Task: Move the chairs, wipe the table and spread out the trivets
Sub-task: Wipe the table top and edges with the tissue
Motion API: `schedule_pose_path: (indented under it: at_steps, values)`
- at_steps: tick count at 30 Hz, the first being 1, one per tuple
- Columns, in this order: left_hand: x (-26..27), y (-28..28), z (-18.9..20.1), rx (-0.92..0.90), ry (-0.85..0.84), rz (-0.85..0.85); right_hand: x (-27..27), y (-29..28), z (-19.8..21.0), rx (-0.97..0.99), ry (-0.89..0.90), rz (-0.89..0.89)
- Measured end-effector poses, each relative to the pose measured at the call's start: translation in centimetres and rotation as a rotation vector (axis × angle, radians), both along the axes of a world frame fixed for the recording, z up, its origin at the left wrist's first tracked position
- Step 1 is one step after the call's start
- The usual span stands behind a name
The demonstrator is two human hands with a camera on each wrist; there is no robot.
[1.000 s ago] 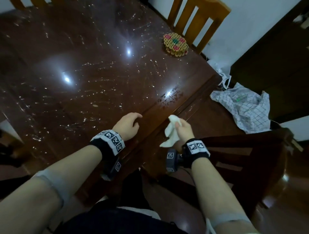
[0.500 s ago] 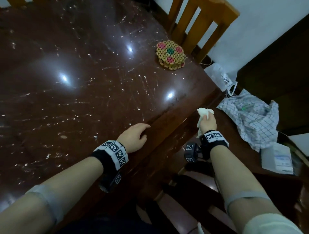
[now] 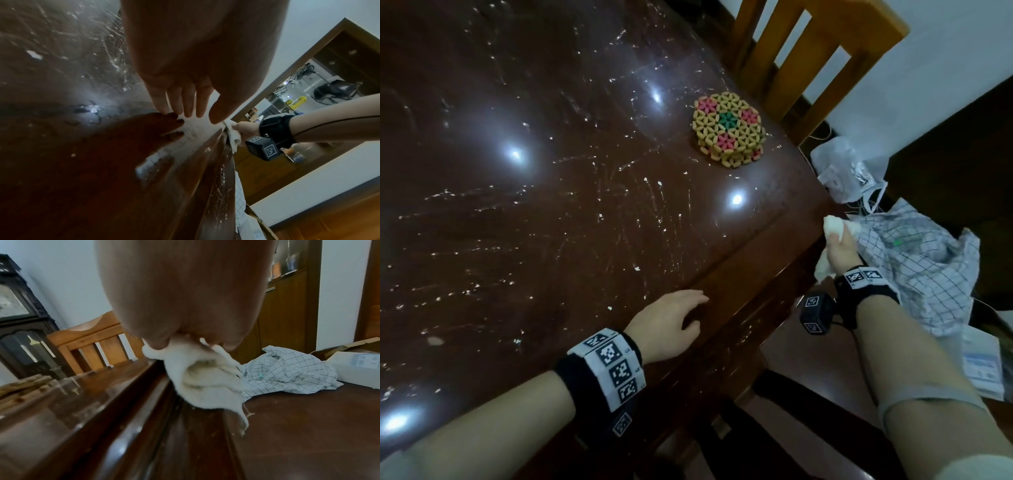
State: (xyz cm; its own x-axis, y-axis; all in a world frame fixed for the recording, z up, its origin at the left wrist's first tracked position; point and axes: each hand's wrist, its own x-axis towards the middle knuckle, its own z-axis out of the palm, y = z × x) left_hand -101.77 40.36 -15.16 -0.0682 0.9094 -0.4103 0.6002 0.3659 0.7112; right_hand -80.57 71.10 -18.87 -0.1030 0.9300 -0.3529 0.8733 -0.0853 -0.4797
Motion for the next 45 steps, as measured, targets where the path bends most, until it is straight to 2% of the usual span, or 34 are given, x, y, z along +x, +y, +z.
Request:
schedule_pose_path:
  at_steps: [8, 17, 22, 27, 35, 40, 45]
  values:
    - [0.1, 0.1, -0.5, 0.037, -0.001, 0.045, -0.2, -3.2, -0.8, -0.04, 0.051, -0.07]
    - [0.6, -0.4, -0.4, 0.026, -0.037, 0.038, -1.3, -11.7, 0.3, -0.042, 0.082, -0.043]
    - [0.8, -2.1, 1.1, 0.06, -0.105, 0.115, -2.0, -16.9, 0.9, -0.082, 0.088, -0.033]
    - [-0.2, -5.8, 2.4, 0.108, -0.092, 0.15, -3.3, -22.0, 2.4, -0.14, 0.075, -0.042]
    - [-2.0, -14.9, 2.8, 0.122, -0.04, 0.164, -4.6, -31.3, 2.3, -0.186, 0.028, 0.016]
    - [-2.5, -21.1, 2.9, 0.107, -0.027, 0.162, -5.8, -38.6, 2.6, -0.183, 0.018, 0.06]
    - [-2.0, -25.7, 2.7, 0.103, -0.067, 0.16, -6.5, -46.9, 1.6, -0.25, 0.095, 0.141]
